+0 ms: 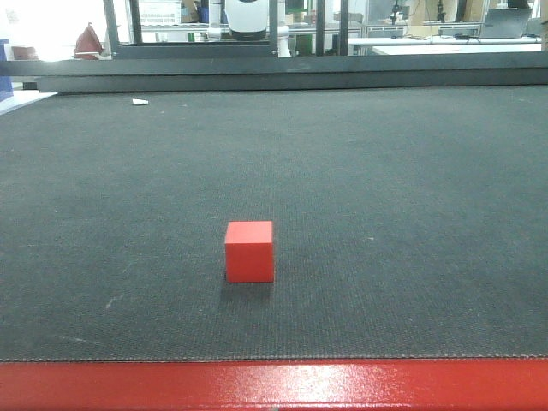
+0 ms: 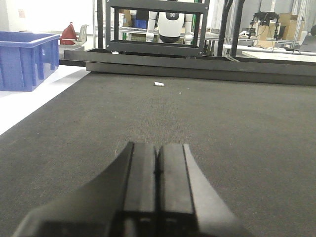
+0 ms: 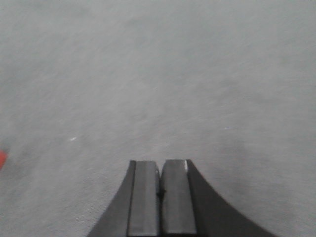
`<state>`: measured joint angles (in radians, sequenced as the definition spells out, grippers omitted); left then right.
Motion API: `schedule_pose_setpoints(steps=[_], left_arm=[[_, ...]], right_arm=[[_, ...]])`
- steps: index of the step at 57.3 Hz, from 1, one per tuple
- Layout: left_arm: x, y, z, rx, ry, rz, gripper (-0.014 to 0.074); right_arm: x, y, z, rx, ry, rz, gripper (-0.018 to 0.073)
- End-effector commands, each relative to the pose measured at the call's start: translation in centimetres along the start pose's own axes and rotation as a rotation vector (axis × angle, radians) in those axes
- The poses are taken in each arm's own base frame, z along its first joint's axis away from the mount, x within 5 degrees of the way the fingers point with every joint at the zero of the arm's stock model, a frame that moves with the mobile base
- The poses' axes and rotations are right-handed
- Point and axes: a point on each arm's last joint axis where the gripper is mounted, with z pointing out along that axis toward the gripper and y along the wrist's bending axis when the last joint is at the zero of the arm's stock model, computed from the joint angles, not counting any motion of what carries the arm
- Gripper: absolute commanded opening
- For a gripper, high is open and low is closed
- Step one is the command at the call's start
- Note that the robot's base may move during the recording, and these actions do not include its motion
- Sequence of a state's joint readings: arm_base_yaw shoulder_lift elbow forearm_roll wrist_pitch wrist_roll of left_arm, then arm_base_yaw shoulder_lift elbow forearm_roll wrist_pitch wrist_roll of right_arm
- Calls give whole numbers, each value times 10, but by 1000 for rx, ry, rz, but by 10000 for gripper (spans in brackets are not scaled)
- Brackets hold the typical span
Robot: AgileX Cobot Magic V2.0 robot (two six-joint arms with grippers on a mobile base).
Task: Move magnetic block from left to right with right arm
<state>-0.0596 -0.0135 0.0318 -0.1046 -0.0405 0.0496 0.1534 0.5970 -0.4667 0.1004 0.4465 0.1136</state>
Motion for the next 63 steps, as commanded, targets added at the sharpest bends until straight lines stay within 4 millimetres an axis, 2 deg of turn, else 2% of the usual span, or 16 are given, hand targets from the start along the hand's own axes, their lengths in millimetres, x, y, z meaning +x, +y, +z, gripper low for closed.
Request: schedule_pose_setpoints(steps=[1, 13, 16, 22, 31, 44, 63], left_arm=[[-6, 0, -1, -1, -92, -3, -126], [-6, 0, -1, -1, -92, -3, -126], [-6, 0, -1, -1, -92, -3, -126], [-6, 0, -1, -1, -92, -3, -126], [-6, 0, -1, -1, -92, -3, -126], [-6, 0, -1, -1, -92, -3, -126], [-6, 0, -1, -1, -92, -3, -126]], right_arm=[[-22, 12, 7, -57, -38, -14, 57], [-31, 49, 43, -174, 131, -20, 62], [-32, 60, 53, -180, 184, -18, 91], [-34, 82, 73, -155, 325, -9, 279], [-39, 108, 99, -74, 485, 59, 644], [-45, 157, 129, -17, 641, 58, 624], [-55, 217, 165, -15, 748, 18, 624]])
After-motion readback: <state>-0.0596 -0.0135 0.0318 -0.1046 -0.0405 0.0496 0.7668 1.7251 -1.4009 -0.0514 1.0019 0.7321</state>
